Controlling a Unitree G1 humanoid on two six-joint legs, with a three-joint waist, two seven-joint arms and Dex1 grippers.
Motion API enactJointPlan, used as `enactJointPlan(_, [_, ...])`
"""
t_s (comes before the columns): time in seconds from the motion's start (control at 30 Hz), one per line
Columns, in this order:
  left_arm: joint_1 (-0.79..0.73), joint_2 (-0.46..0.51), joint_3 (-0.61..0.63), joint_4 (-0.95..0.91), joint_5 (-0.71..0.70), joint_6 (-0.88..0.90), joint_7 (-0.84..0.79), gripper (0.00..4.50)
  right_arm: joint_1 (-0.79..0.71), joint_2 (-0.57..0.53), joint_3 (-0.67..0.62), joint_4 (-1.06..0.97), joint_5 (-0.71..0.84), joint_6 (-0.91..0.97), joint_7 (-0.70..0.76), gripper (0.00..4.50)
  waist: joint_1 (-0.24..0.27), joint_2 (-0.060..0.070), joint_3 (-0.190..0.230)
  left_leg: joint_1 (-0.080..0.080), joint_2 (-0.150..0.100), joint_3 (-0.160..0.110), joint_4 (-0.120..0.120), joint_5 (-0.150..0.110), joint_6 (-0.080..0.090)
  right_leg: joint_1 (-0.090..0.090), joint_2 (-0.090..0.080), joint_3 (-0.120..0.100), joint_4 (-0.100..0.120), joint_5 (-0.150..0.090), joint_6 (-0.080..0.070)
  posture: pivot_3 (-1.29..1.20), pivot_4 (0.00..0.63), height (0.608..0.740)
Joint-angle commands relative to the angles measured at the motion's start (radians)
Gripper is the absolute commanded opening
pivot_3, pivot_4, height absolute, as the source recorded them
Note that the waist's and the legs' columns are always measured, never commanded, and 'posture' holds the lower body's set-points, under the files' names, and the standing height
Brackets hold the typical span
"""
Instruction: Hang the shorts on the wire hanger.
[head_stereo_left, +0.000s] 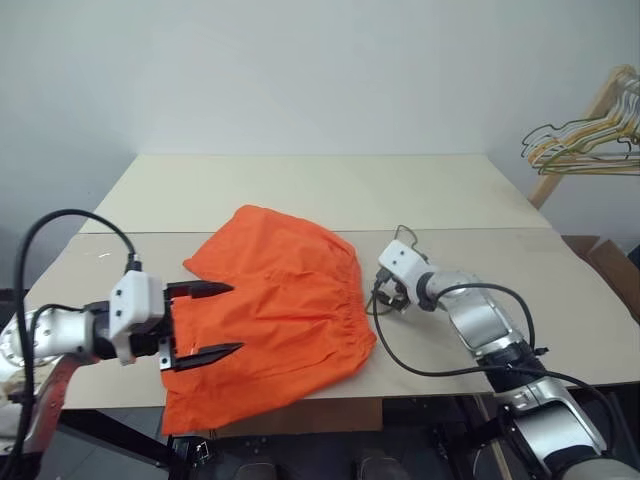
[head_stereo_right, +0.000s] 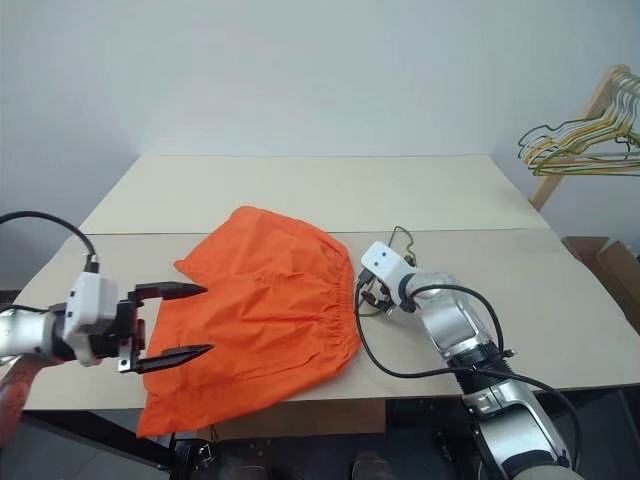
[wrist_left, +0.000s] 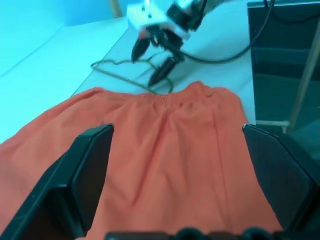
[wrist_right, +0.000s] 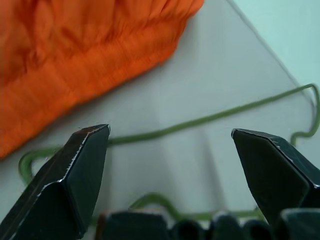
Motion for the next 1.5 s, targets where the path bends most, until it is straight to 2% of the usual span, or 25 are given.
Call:
enactJointPlan(0.03, [-0.052,-0.012,-0.035,0.015,0.021,-0.022,0.01,4.48,0.004,-0.047,-0.003,-0.047,-0.039,0.015,0.003,4.5,-0.003,0.0,0.0,0.0,0.0,0.0,0.0,0.0,0.0,0.0,0.0,0.0,0.0,0.0,0.0,-0.03,0.0,0.74])
enactJointPlan(0.2, [-0.09,-0.012,-0.075,0.057,0.054,-0.04,-0.013,4.48,0.048,-0.131,0.038,-0.039,-0.095,-0.024,0.025,4.5,-0.009,0.0,0.0,0.0,0.0,-0.001,0.0,0.0,0.0,0.0,0.001,0.0,-0.001,0.0,0.0,-0.04,0.0,0.74])
enactJointPlan(0.4, [-0.074,0.0,-0.061,0.075,0.062,-0.061,-0.034,4.48,0.08,-0.252,-0.012,-0.048,-0.094,-0.048,0.071,4.5,0.0,0.0,0.0,0.0,-0.001,-0.001,0.0,0.0,0.0,0.001,0.0,-0.001,-0.002,-0.001,0.001,-0.04,0.0,0.74])
enactJointPlan(0.47, [-0.064,0.001,-0.056,0.076,0.065,-0.065,-0.035,4.48,0.075,-0.258,-0.077,-0.061,-0.035,-0.029,0.089,4.5,0.0,0.0,0.0,0.0,-0.001,-0.001,0.0,0.0,0.0,0.001,-0.001,-0.001,-0.002,-0.001,0.001,-0.04,0.0,0.74])
enactJointPlan(0.57, [-0.052,-0.003,-0.059,0.078,0.078,-0.069,-0.026,4.48,0.023,-0.205,-0.181,-0.073,0.045,0.065,0.076,4.5,-0.005,0.0,0.0,0.0,-0.001,-0.001,0.0,0.0,0.0,0.001,-0.001,0.0,-0.001,-0.001,0.001,-0.04,0.0,0.74])
enactJointPlan(0.73, [-0.059,-0.028,-0.071,0.071,0.073,-0.062,-0.011,4.48,-0.099,0.028,-0.381,0.04,0.197,0.246,-0.04,4.5,-0.032,0.0,0.0,0.001,0.002,-0.003,0.0,0.0,0.0,0.001,0.004,0.0,0.0,0.0,0.0,-0.04,0.0,0.74])
enactJointPlan(1.03, [-0.084,-0.064,-0.067,0.033,0.017,-0.05,-0.006,4.48,-0.159,0.187,-0.38,0.254,0.202,0.218,-0.199,4.5,-0.026,0.002,0.001,-0.002,-0.003,-0.004,-0.001,0.0,0.0,0.0,-0.002,-0.001,-0.002,0.0,0.002,-0.03,0.0,0.74])
enactJointPlan(1.17, [-0.062,-0.063,-0.049,-0.012,-0.027,-0.004,0.013,4.48,-0.14,0.196,-0.345,0.281,0.196,0.227,-0.21,4.5,-0.028,0.002,0.001,-0.002,-0.002,-0.005,-0.001,0.0,0.0,0.0,-0.001,-0.002,-0.002,0.0,0.002,-0.03,0.0,0.74])
enactJointPlan(1.33, [-0.037,-0.049,-0.054,-0.03,-0.012,-0.004,0.009,4.48,-0.118,0.197,-0.31,0.283,0.196,0.274,-0.201,4.5,-0.029,0.003,0.001,-0.001,-0.002,-0.005,-0.001,0.0,0.0,0.001,0.0,-0.001,-0.001,0.0,0.002,-0.02,0.0,0.74])
enactJointPlan(1.43, [-0.046,-0.051,-0.064,-0.033,-0.007,0.0,0.017,4.5,-0.116,0.204,-0.317,0.304,0.207,0.295,-0.204,3.95,-0.029,0.002,0.001,-0.001,-0.002,-0.006,-0.001,0.0,0.0,0.001,0.0,-0.002,-0.001,0.0,0.002,-0.02,0.0,0.74])
enactJointPlan(1.5, [-0.056,-0.055,-0.073,-0.037,-0.007,0.003,0.018,4.5,-0.115,0.204,-0.311,0.319,0.198,0.285,-0.211,3.34,-0.028,0.002,0.001,0.0,-0.002,-0.006,-0.001,0.0,0.0,0.001,0.0,-0.002,-0.001,0.0,0.002,-0.03,0.0,0.74])
